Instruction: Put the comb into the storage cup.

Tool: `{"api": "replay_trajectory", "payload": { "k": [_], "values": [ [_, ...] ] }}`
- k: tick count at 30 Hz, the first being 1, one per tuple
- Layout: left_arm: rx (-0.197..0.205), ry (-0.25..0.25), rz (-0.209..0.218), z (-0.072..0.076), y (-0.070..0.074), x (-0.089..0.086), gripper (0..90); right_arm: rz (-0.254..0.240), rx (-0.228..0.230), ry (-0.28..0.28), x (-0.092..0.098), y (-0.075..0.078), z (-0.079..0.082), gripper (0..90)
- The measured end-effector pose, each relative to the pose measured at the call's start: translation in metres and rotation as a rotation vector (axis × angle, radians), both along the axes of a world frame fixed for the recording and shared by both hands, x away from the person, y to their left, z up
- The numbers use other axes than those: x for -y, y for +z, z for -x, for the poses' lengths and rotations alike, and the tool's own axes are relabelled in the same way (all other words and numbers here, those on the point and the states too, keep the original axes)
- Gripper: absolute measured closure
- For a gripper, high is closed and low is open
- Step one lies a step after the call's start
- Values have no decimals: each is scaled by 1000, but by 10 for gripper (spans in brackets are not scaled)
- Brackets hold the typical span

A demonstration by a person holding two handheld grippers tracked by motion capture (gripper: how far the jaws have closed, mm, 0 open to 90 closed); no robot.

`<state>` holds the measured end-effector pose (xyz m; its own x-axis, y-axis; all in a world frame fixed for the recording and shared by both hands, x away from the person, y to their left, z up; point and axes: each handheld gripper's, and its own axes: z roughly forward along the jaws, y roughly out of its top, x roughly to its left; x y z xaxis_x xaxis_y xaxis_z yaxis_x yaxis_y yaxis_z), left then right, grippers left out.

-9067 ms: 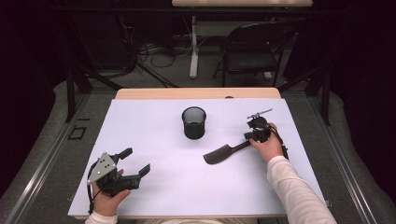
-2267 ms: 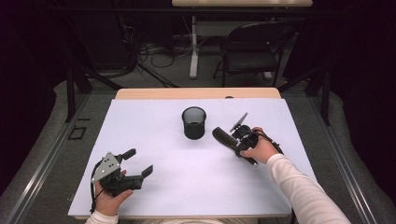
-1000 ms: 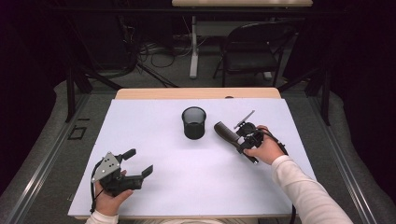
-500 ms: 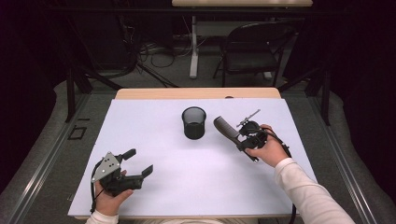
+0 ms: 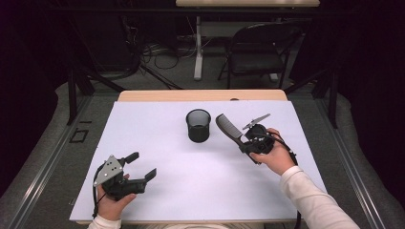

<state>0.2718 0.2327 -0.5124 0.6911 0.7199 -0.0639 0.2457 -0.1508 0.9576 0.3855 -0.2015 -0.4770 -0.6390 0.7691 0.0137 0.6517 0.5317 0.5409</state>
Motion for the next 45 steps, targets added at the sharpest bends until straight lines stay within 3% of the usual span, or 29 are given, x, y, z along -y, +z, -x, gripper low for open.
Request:
{"api": "replay_trajectory", "payload": {
  "k": [26, 45],
  "values": [
    [4, -3, -5, 0, 0, 0, 110, -139, 132, 95, -31, 20, 33, 725],
    [5, -4, -5, 0, 0, 0, 111, -225, 171, 147, -57, 25, 43, 725]
  ]
}}
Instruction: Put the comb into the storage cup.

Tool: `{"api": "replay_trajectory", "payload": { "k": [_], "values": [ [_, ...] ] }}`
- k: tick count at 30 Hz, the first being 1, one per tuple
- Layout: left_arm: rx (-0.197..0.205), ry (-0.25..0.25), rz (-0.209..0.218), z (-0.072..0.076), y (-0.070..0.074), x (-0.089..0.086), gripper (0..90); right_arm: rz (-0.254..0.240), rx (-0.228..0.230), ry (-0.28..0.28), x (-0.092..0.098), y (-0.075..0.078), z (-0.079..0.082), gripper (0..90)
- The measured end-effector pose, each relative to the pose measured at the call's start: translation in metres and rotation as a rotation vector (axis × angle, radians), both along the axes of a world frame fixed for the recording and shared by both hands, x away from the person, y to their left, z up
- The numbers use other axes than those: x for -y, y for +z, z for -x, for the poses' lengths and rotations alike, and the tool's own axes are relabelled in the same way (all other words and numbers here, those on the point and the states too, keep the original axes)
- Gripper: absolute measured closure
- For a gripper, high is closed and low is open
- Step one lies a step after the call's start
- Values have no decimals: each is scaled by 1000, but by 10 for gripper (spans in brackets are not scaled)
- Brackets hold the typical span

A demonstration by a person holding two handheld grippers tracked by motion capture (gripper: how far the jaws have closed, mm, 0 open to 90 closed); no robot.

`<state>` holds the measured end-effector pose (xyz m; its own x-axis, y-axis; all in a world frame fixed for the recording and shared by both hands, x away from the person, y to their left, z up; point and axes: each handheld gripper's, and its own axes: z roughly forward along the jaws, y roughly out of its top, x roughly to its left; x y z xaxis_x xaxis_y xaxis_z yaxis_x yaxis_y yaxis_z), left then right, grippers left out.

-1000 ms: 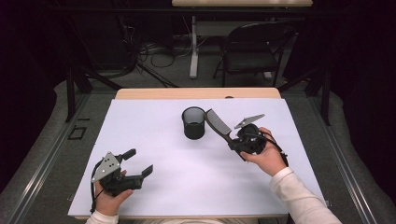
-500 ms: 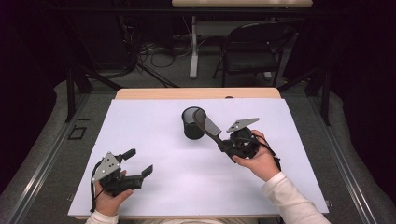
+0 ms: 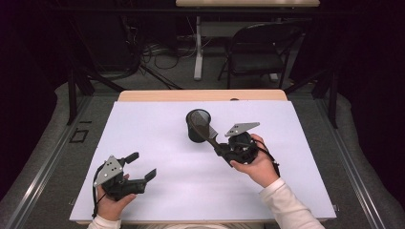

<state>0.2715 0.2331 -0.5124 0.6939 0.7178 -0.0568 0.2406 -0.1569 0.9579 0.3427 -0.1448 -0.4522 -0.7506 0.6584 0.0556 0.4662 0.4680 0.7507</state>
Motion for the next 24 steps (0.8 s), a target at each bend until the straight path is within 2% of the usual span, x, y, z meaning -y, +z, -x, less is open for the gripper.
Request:
{"api": "replay_trajectory", "payload": {
  "k": [6, 9, 16, 19, 24],
  "values": [
    [-2, 1, -4, 0, -1, 0, 112, -15, 43, 6, -4, 1, 8, 725],
    [-4, -2, -6, -1, -1, 1, 124, -15, 48, 13, -5, -1, 10, 725],
    [-1, -8, -29, -3, -2, 4, 145, -14, 42, 40, -9, -7, 10, 725],
    [1, -13, -26, -4, -2, 5, 145, -17, 36, 44, -9, -10, 11, 725],
    [19, -15, -49, -3, -2, 7, 150, -13, 23, 39, -7, -15, 11, 725]
  ]
}}
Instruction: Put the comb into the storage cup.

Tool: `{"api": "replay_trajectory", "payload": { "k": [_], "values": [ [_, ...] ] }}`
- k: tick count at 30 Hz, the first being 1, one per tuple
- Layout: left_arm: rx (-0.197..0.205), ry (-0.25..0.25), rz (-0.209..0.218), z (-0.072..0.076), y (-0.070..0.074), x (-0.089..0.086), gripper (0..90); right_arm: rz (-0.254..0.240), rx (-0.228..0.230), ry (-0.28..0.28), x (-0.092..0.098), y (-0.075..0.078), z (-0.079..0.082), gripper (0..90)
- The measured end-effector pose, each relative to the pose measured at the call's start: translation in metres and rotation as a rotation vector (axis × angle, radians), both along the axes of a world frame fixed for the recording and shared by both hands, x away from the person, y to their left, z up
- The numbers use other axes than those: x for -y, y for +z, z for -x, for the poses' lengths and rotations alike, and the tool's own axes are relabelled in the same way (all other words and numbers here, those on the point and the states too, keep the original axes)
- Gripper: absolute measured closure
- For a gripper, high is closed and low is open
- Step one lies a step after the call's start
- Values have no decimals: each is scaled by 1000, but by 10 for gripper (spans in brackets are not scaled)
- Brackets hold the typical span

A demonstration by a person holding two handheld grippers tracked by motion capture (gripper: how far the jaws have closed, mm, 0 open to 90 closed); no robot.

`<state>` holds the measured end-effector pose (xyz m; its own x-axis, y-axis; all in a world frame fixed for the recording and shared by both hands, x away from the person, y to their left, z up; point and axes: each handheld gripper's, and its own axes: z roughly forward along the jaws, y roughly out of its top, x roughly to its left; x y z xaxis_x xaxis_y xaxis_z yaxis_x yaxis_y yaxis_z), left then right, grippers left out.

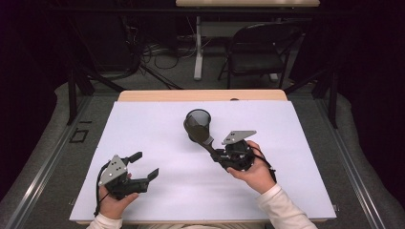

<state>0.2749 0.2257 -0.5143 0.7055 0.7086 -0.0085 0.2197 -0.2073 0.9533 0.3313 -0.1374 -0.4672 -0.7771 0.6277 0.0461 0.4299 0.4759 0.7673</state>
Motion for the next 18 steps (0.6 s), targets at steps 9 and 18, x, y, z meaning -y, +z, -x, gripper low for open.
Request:
{"api": "replay_trajectory", "payload": {
  "k": [9, 18],
  "values": [
    [8, -7, -21, 1, 0, 3, 154, -6, 2, -3, 2, -3, 0, 725],
    [14, -11, -29, 2, -1, 5, 158, -7, 10, 5, 2, -2, 2, 725]
  ]
}}
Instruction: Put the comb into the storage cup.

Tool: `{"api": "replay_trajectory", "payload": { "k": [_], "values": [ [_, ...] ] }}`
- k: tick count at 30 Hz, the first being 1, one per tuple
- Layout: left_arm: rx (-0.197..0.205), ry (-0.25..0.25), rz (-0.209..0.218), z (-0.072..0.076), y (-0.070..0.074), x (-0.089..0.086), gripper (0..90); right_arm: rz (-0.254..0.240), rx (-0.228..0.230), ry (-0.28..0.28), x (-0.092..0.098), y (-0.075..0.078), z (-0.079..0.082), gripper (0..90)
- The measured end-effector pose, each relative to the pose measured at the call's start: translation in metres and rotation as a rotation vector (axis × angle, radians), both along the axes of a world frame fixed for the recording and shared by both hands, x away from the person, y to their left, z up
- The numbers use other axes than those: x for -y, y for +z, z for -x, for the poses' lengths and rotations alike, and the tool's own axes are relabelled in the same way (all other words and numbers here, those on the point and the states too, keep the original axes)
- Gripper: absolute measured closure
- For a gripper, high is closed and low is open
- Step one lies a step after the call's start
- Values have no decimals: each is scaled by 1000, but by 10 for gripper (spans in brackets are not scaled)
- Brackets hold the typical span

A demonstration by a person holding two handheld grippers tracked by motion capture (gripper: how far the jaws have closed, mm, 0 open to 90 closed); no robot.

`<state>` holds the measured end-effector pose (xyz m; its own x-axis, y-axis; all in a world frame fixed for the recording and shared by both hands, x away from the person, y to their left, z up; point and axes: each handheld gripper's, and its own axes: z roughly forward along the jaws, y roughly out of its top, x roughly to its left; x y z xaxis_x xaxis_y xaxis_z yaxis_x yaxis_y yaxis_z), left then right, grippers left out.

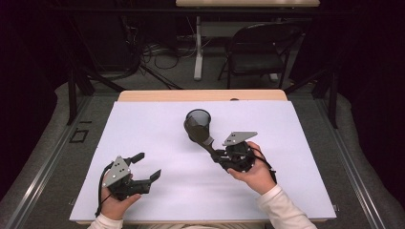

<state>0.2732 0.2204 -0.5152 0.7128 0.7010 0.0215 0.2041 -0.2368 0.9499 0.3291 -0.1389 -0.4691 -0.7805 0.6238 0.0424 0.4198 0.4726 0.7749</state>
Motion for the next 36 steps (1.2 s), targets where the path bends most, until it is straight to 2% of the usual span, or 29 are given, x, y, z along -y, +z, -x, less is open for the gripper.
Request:
{"api": "replay_trajectory", "payload": {
  "k": [6, 17, 21, 27, 36],
  "values": [
    [-1, 2, 1, 0, 1, -1, 158, -2, 7, 8, -1, 0, 2, 725],
    [-27, 0, 28, 0, 2, 0, 166, -4, 56, 18, -7, -1, 7, 725],
    [-48, -10, 51, -1, 3, -1, 184, 0, 83, 17, -10, -4, 9, 725],
    [-67, -12, 54, -2, 7, 1, 207, 14, 130, 8, -15, -8, 13, 725],
    [-138, -24, 125, -9, 24, 6, 253, 9, 194, 0, -20, -9, 20, 726]
  ]
}}
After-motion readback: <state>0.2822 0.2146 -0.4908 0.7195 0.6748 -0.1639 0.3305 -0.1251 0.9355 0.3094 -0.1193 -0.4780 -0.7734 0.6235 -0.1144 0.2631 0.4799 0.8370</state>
